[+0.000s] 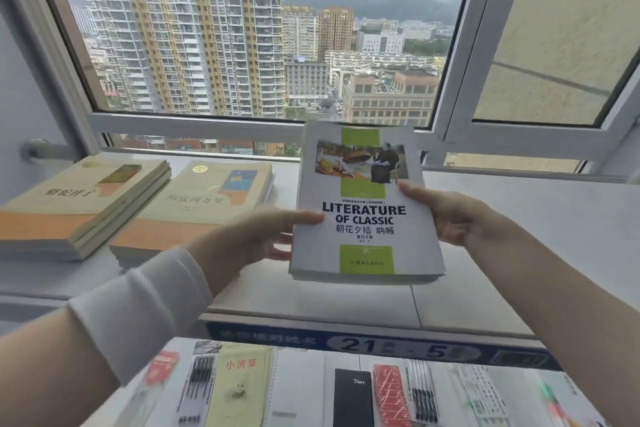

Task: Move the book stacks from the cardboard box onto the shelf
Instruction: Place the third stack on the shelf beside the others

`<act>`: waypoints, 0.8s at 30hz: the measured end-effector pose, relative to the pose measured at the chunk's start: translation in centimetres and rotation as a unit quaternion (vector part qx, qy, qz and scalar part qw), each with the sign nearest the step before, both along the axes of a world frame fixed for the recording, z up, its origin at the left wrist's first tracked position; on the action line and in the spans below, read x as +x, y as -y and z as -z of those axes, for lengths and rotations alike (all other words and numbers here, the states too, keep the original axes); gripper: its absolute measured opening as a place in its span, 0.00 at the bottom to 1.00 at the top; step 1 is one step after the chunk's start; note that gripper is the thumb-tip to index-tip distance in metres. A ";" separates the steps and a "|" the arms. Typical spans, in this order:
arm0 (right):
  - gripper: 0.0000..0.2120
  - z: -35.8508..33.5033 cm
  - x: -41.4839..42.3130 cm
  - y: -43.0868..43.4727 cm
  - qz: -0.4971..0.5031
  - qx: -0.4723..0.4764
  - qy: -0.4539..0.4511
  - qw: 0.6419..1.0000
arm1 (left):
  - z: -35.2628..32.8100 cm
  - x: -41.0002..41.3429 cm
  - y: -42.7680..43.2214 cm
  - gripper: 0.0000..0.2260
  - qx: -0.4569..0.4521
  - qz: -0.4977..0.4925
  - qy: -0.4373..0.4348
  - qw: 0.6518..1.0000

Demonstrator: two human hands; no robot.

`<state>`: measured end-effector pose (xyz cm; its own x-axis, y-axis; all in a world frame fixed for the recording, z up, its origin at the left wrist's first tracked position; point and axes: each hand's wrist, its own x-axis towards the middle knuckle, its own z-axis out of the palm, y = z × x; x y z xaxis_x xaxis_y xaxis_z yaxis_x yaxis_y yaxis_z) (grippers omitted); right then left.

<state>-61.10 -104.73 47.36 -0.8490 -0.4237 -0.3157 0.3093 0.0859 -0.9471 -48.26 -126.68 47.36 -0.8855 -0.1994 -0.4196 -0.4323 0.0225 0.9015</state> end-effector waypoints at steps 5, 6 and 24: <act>0.19 2.0 -1.2 1.7 -0.005 0.031 0.121 0.992 | 0.5 -1.3 1.0 0.14 0.016 -0.032 0.119 0.992; 0.22 2.2 -1.5 1.7 -0.002 0.044 0.124 0.991 | 0.7 -1.6 1.1 0.16 0.019 -0.033 0.131 0.991; 0.15 1.6 -2.8 3.0 -0.010 0.169 0.052 0.984 | 0.1 -2.8 2.2 0.10 0.002 -0.028 0.157 0.987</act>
